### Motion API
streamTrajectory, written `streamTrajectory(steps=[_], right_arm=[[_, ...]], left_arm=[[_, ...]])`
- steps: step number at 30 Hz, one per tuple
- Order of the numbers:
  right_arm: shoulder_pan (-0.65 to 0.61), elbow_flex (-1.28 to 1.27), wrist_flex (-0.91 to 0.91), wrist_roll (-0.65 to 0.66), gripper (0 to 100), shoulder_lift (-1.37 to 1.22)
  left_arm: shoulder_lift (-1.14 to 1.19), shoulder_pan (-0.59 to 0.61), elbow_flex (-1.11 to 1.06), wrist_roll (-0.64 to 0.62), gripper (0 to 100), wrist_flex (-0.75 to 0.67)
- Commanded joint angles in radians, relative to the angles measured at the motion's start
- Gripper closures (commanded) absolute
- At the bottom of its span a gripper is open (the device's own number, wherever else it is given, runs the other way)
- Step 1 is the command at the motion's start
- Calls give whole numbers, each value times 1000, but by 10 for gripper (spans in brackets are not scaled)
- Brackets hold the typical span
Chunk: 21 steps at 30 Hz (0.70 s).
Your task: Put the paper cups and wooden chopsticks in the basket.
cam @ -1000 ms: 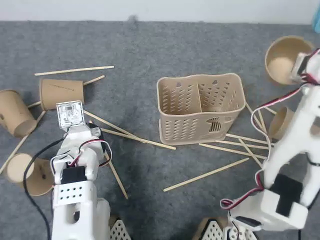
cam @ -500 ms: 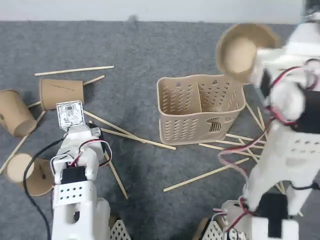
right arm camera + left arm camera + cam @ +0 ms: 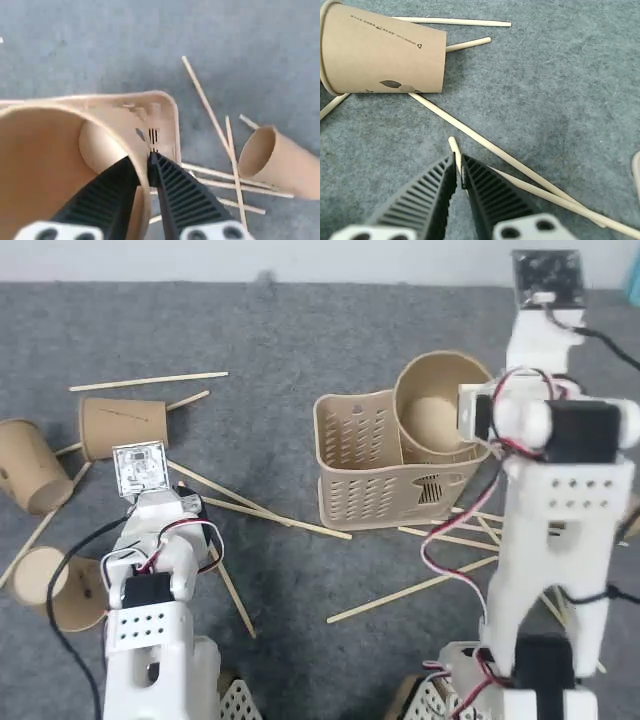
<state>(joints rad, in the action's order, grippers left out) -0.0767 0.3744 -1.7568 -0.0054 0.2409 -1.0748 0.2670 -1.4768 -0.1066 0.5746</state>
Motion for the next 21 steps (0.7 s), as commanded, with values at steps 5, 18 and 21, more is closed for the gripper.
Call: streamTrajectory(steps=[5, 18, 21], right_arm=[[-8, -18, 1, 46, 991, -76], [1, 11, -33, 187, 825, -44], [30, 18, -35, 192, 858, 31]], left_arm=[[5, 26, 19, 12, 987, -28], [5, 26, 19, 12, 987, -26], [5, 26, 19, 12, 987, -26]])
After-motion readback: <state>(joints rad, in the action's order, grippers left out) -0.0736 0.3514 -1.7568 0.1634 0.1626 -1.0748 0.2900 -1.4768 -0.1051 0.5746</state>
